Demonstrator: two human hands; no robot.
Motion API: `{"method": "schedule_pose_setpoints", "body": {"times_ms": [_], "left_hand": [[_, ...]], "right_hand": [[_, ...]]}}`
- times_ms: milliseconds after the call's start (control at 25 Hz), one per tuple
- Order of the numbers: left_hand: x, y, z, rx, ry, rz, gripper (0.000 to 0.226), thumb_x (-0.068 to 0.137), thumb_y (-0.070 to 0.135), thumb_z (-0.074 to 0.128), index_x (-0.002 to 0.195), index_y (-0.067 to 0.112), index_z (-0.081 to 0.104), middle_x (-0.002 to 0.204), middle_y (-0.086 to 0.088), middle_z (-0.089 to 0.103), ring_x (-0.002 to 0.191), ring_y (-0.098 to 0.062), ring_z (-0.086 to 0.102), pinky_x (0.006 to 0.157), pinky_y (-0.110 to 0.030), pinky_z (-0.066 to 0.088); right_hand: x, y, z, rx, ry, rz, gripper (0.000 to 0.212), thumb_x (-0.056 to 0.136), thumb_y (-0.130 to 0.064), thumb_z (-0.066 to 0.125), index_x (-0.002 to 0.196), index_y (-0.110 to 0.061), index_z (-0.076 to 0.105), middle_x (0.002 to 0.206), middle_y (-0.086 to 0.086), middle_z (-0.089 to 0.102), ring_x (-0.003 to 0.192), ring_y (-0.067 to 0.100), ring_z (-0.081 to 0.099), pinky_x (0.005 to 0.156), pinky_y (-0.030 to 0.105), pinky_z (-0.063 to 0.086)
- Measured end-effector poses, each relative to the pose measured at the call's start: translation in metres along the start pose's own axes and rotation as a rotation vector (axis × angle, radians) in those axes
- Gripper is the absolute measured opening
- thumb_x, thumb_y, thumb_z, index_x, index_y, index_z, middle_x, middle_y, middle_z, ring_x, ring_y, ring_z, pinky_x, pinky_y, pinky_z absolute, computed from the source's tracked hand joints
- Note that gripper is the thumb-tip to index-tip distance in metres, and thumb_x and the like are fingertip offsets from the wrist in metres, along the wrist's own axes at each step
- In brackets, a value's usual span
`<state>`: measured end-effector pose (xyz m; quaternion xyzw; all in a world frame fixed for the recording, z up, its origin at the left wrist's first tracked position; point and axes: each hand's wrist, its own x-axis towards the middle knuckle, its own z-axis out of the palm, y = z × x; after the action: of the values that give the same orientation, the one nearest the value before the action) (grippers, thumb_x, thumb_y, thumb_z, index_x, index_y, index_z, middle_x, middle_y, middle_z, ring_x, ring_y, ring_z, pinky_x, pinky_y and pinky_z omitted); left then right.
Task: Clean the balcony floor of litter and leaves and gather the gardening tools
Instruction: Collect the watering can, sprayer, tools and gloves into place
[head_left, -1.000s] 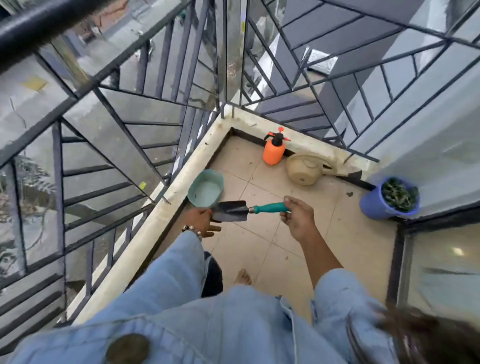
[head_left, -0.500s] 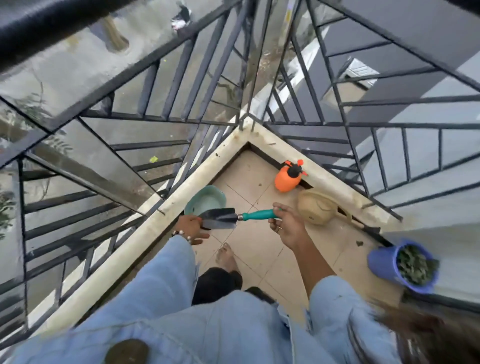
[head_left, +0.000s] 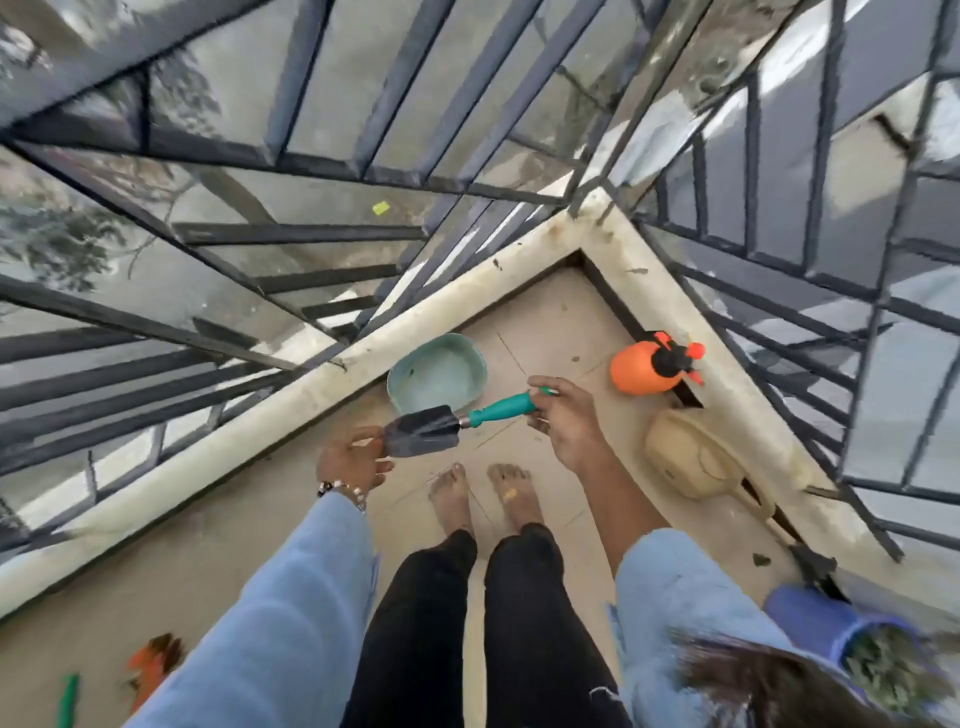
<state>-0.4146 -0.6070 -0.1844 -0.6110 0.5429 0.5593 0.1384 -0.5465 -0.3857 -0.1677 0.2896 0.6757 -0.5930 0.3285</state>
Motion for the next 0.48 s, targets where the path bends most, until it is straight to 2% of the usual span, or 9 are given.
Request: {"method": "schedule_pose_setpoints", "body": {"times_ms": [40,120,240,320,400,480], "left_hand": [[0.017,-0.009,0.009,-0.008,0.008,-0.022,0.017,0.093,0.000,0.052,0.086,0.009,0.065,0.062,-0.005,0.064,0.040,-0.014,0.058,0.042,-0.017,0.044],[0.060,-0.029,0.032,-0.009,0.037,-0.034,0.024,0.095,0.002,0.049,0.085,0.017,0.064,0.074,-0.005,0.066,0.053,-0.017,0.062,0.050,-0.022,0.049],[0.139,-0.058,0.064,-0.009,0.068,-0.028,0.024,0.095,0.007,0.047,0.097,0.021,0.067,0.082,-0.002,0.066,0.074,-0.021,0.064,0.071,-0.038,0.055],[0.206,-0.082,0.081,0.051,0.086,0.001,0.028,0.090,0.011,0.048,0.102,0.028,0.067,0.090,-0.004,0.065,0.084,-0.027,0.062,0.086,-0.049,0.054],[0.268,-0.108,0.092,0.114,0.111,0.029,0.039,0.087,0.004,0.047,0.107,0.032,0.066,0.097,-0.005,0.062,0.080,-0.027,0.060,0.087,-0.050,0.054],[0.320,-0.131,0.100,0.114,0.134,0.029,0.051,0.086,-0.004,0.042,0.123,0.025,0.063,0.104,-0.002,0.062,0.071,-0.022,0.058,0.078,-0.042,0.055]], "right_hand": [[0.025,0.008,0.006,-0.013,-0.004,-0.005,0.017,0.090,0.001,0.056,0.096,-0.011,0.066,0.089,0.007,0.060,0.071,0.016,0.059,0.061,0.024,0.051],[0.082,0.028,0.022,-0.034,-0.017,-0.006,0.017,0.091,0.001,0.055,0.101,-0.007,0.065,0.090,0.005,0.058,0.076,0.016,0.059,0.060,0.021,0.053],[0.174,0.064,0.049,-0.071,-0.088,0.017,0.023,0.092,0.003,0.051,0.110,-0.005,0.061,0.096,0.008,0.057,0.076,0.015,0.058,0.058,0.018,0.052],[0.240,0.100,0.072,-0.115,-0.139,0.058,0.022,0.091,0.003,0.051,0.106,-0.009,0.060,0.102,0.013,0.057,0.076,0.015,0.058,0.055,0.017,0.051],[0.300,0.138,0.097,-0.159,-0.168,0.106,0.020,0.091,0.003,0.052,0.096,-0.015,0.059,0.107,0.015,0.055,0.078,0.015,0.058,0.056,0.018,0.050],[0.351,0.172,0.118,-0.184,-0.198,0.144,0.021,0.091,0.003,0.052,0.093,-0.017,0.056,0.110,0.015,0.053,0.080,0.016,0.058,0.060,0.021,0.050]]}}
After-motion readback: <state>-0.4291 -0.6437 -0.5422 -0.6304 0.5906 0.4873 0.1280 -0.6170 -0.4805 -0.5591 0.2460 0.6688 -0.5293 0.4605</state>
